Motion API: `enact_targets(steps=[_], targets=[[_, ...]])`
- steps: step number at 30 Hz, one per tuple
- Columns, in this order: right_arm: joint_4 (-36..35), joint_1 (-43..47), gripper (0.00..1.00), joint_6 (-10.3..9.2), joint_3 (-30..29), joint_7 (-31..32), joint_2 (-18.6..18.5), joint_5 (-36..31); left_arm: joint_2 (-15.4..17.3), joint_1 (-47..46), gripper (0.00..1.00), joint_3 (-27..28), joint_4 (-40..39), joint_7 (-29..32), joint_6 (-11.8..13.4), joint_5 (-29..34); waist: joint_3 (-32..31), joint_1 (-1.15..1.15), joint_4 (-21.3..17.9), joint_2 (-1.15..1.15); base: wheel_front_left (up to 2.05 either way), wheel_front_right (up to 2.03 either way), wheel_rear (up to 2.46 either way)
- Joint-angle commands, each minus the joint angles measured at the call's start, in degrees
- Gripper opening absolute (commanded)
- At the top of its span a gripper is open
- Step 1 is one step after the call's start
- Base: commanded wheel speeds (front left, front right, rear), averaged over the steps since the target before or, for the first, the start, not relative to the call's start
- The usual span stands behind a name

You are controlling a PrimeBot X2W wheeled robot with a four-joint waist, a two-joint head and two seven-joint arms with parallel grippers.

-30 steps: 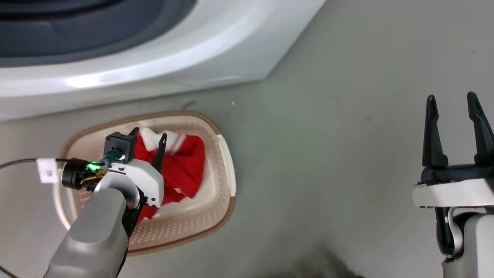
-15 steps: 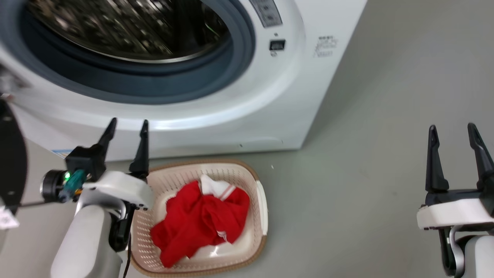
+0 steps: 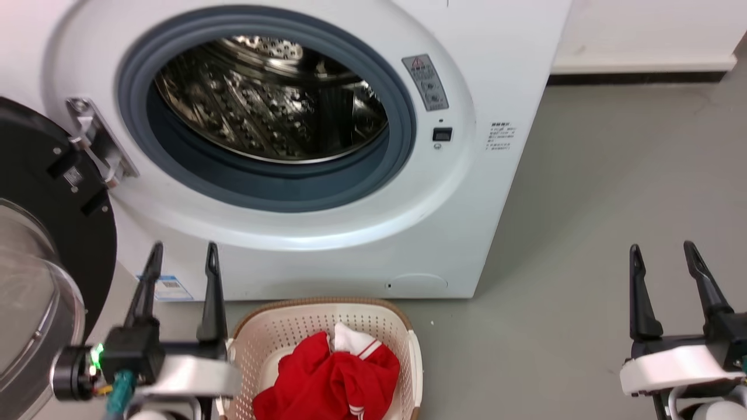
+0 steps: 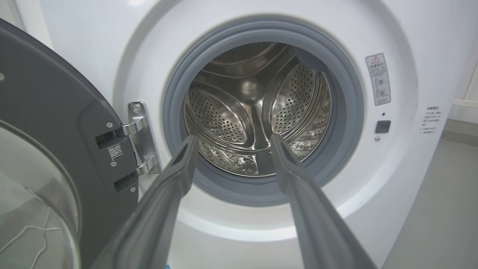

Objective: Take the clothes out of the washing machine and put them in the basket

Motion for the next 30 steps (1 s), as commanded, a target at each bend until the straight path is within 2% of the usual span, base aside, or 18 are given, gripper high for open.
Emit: enact_targets(steps=[1,12,30], targets=[[-0.1,0.9,1.0,-0.08,-0.1,-0.1,0.0,0.3,-0.2,2.0,1.0,0.2,-1.0,-0.2,0.1,0.5,-1.3,0.02,0.2,0.0,0.0,0.0,0.0],[-0.1,4.1,1.0,-0.08,0.4,-0.1,0.0,2.0,-3.1,8.4,1.0,-0.7,-1.3,-0.2,-0.5,0.7,-3.9,0.02,-0.6,0.0,0.0,0.0,0.0],[0.4,4.1,1.0,-0.08,1.3,-0.1,0.0,2.5,-3.9,6.6,1.0,0.9,-0.4,-0.2,-1.4,1.1,-3.9,0.02,-1.2,0.0,0.0,0.0,0.0]])
